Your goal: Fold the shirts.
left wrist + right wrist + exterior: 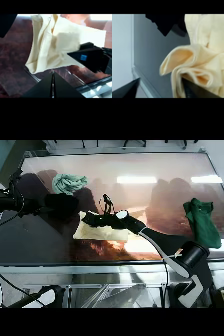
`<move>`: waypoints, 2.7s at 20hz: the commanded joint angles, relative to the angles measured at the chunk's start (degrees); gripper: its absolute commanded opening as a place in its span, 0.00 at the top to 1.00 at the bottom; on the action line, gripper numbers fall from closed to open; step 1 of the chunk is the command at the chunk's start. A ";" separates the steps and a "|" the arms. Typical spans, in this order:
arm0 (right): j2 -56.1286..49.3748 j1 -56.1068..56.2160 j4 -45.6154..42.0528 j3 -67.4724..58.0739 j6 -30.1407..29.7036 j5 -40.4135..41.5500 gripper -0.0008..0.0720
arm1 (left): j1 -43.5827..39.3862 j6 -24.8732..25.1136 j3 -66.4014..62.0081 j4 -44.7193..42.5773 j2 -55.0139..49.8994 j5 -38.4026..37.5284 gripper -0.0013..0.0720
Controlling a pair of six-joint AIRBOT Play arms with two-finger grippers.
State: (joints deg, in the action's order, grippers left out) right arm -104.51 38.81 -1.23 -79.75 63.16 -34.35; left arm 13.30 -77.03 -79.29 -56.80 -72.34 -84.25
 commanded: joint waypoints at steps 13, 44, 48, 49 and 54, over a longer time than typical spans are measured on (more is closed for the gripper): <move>28.57 -31.54 -39.60 27.41 17.16 -22.58 0.04 | -0.31 0.52 3.48 -0.46 -0.11 -0.24 0.96; 60.61 -44.06 -19.52 41.92 16.50 -19.89 0.96 | -0.76 -0.55 10.80 8.09 -0.07 0.85 0.96; 70.47 -44.06 -21.55 36.52 21.53 -12.87 0.96 | -4.24 -0.50 10.80 7.87 -0.09 1.29 0.96; 70.51 -44.06 -22.64 35.08 21.51 -10.69 0.96 | -5.07 -0.50 10.80 7.87 -0.11 1.33 0.96; 60.61 -45.44 -25.79 25.27 17.38 -7.10 0.96 | -5.92 0.11 10.78 7.87 -0.11 0.24 0.96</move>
State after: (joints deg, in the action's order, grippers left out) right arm -39.97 -5.67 -25.34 -49.21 82.50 -44.25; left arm 7.92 -77.30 -68.49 -49.01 -72.42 -83.31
